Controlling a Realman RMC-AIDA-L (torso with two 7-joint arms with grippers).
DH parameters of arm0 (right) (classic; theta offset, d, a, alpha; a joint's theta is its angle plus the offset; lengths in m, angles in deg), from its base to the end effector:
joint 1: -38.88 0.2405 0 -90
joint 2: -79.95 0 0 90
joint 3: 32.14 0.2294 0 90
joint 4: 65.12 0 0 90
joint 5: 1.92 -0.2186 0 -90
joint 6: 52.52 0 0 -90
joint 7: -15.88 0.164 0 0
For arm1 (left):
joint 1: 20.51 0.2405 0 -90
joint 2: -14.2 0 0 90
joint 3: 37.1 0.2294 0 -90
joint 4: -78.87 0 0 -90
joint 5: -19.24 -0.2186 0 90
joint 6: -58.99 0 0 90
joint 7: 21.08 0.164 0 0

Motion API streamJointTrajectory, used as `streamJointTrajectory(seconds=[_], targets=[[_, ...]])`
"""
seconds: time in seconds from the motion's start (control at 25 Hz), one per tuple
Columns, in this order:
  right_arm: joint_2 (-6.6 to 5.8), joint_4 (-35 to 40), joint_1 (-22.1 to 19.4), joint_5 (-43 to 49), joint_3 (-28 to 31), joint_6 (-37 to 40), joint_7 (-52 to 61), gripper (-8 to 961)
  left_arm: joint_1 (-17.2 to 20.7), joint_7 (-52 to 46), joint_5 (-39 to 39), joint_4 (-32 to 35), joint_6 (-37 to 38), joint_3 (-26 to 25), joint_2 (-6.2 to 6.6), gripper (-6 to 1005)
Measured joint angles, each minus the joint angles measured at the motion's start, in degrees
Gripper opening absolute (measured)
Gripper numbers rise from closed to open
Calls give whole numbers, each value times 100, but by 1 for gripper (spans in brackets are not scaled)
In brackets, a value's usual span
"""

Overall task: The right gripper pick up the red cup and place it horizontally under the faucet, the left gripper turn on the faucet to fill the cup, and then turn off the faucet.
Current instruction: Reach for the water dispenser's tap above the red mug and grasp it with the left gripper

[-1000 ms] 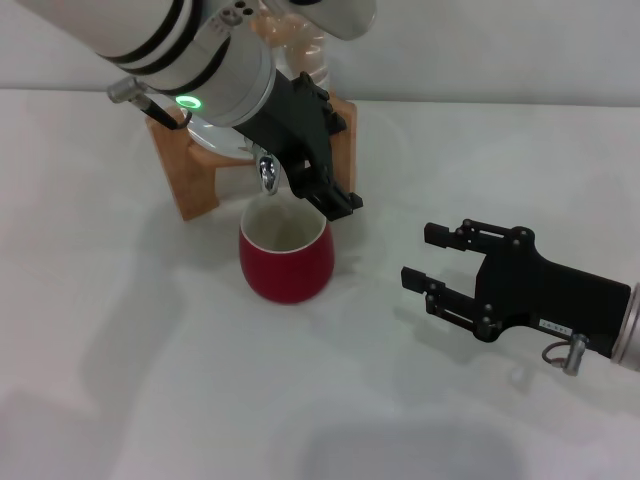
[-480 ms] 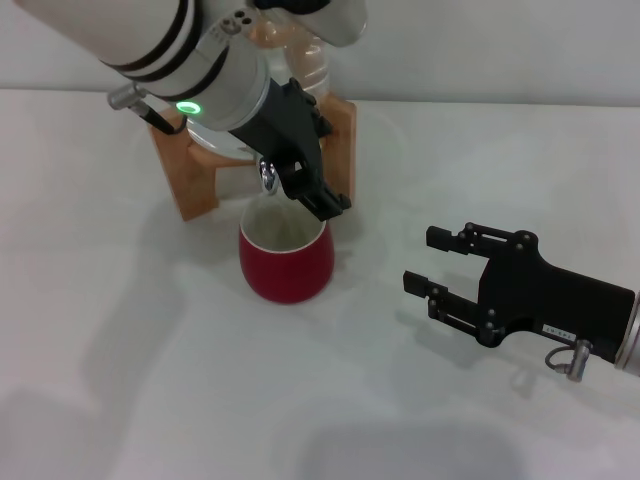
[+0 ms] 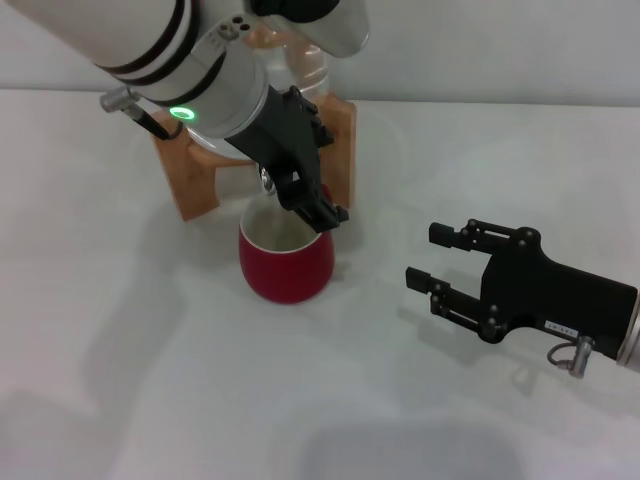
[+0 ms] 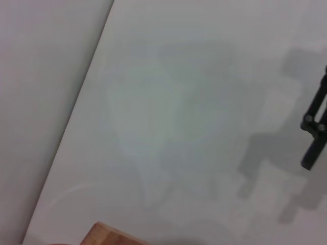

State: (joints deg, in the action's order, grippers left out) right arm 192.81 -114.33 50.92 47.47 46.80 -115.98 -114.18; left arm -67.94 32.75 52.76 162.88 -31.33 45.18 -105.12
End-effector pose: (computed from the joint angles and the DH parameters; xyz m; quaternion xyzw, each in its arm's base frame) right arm 0.1977 0.3047 -0.0454 -0.9157 0.0569 0.3204 0.2360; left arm -0.0516 0.3704 -0.0041 -0.9730 0.0109 0.1643 0.1617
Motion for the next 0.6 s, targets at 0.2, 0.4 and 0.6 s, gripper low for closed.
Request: streamJointTrajectory(seconds=[0.2, 0.4, 0.6], targets=[[16, -1, 0, 0, 34, 0, -1, 528, 94, -9, -11, 217, -161, -2, -3, 887], [23, -1, -4, 0, 34, 0, -1, 528, 150, -15, -16, 344, -238, 5, -3, 887], [25, 0, -7, 0, 34, 0, -2, 528, 155, -40, -24, 370, -83, 1, -9, 887]])
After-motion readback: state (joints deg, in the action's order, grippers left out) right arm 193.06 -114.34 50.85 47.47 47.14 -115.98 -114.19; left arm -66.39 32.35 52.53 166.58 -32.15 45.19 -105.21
